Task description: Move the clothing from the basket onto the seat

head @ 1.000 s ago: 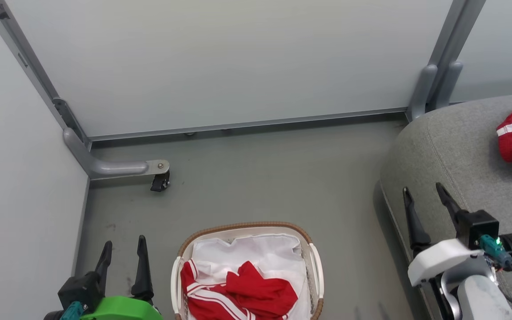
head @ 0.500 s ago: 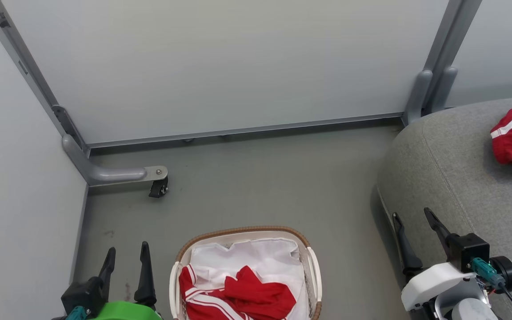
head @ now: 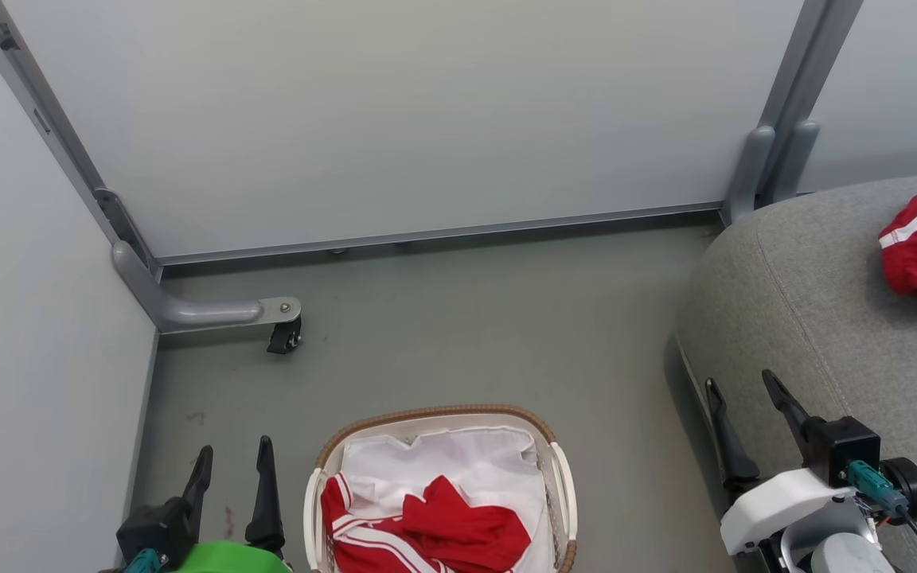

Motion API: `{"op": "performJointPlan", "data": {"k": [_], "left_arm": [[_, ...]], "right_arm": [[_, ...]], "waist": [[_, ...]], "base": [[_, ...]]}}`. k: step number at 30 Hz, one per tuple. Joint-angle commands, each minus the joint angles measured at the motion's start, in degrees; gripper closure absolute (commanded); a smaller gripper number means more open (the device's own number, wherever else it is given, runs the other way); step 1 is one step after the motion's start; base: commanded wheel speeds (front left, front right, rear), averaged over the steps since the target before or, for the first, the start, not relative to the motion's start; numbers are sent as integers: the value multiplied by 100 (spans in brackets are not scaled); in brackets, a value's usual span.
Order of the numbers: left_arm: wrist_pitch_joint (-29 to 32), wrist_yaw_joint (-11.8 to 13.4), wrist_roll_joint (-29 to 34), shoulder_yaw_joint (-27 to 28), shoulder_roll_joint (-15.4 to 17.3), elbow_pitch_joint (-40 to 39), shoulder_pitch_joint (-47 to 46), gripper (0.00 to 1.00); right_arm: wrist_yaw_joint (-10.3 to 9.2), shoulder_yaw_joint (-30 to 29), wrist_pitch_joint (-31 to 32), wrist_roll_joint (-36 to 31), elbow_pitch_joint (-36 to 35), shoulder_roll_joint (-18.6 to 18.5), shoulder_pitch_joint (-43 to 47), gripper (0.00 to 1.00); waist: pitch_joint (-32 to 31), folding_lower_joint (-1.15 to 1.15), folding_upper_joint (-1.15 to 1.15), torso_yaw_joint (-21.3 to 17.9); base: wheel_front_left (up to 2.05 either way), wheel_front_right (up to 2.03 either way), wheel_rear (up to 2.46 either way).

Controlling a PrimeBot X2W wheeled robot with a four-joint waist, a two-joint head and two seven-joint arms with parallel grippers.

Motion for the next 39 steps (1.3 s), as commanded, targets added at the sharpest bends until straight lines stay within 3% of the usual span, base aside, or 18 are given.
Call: {"op": "performJointPlan", "data": {"k": [1, 14, 20, 31, 39], "left_arm": [[-3, -7, 20, 8, 6, 6, 27, 0], [-3, -45, 169, -138, 7, 43, -105, 0], [-4, -115, 639, -418, 19, 214, -631, 0], [0, -242, 1341, -1604, 171, 1423, -2363, 0], [6, -247, 1331, -2818, 254, 2812, -3449, 0]], "right_arm": [[-8, -16, -12, 25, -24, -18, 66, 0], [-8, -68, -12, -41, -104, -19, -19, 0], [-8, -154, -13, -106, -253, -18, -230, 0], [-8, -75, -13, -123, -799, -17, -947, 0], [-8, 30, -12, -19, -1215, -16, -1530, 0]], "waist": [[6, 0, 0, 5], [125, 0, 0, -30], [483, 0, 0, -93], [1826, 0, 0, -467], [3075, 0, 0, -888]], "base": [[0, 0, 0], [0, 0, 0], [0, 0, 0], [0, 0, 0], [0, 0, 0]]}}
